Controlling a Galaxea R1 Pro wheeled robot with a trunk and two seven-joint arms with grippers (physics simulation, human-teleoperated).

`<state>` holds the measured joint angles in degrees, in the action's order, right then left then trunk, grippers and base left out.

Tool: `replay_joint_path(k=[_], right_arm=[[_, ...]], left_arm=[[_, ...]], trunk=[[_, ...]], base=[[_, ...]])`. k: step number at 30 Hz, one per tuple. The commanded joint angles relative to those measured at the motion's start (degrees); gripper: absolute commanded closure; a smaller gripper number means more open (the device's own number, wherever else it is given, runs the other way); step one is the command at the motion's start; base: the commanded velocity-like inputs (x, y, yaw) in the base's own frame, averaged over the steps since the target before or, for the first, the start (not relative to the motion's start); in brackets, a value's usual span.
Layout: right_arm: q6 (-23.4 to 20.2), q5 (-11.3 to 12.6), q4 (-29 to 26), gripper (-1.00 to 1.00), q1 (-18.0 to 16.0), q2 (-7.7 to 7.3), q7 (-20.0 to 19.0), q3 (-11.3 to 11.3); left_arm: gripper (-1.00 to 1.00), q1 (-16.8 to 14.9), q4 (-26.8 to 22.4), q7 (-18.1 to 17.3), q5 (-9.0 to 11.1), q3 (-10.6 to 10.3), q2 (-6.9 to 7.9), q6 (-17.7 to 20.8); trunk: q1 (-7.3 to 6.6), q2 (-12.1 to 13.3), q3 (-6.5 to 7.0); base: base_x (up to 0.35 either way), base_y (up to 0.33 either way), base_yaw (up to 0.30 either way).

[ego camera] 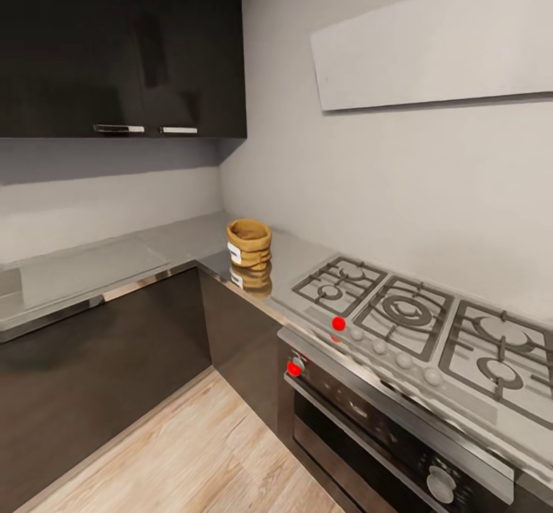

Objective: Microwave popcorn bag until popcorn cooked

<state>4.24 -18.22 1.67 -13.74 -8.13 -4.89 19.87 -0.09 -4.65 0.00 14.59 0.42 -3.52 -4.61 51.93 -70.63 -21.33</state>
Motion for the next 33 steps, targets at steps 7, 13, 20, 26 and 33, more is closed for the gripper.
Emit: replay_joint_path(k=[7,13,20,26,33], right_arm=[[0.3,-0.4,0.2,-1.0,-0.1,-0.02,-0.1,0.4],[0.3,-0.4,0.2,-1.0,-0.1,0.04,-0.1,0.4],[0.6,-0.3,0.2,-1.0,-0.1,0.05,0.0,0.5],[0.8,-0.3,0.2,-1.0,-0.1,0.63,-0.1,0.6],[0.1,-5.0,-3.9,-1.0,-0.1,8.93,-0.6,-7.6]], left_arm=[[-1.0,0.0,0.0,0.0,0.3,0.0,-0.05,-0.1],[-1.0,0.0,0.0,0.0,0.3,0.0,-0.03,-0.1],[-1.0,0.0,0.0,0.0,0.3,0.0,-0.03,-0.1],[-1.0,0.0,0.0,0.0,0.3,0.0,-0.08,-0.1],[-1.0,0.0,0.0,0.0,0.3,0.0,-0.09,-0.1]], trunk=[[-1.54,2.8,1.21],[-2.86,5.2,2.28],[-3.52,6.4,2.82],[-3.52,6.4,2.82],[-3.52,6.4,2.82]], base=[[0.0,0.0,0.0],[0.0,0.0,0.0],[0.0,0.0,0.0],[0.0,0.0,0.0],[0.0,0.0,0.0]])
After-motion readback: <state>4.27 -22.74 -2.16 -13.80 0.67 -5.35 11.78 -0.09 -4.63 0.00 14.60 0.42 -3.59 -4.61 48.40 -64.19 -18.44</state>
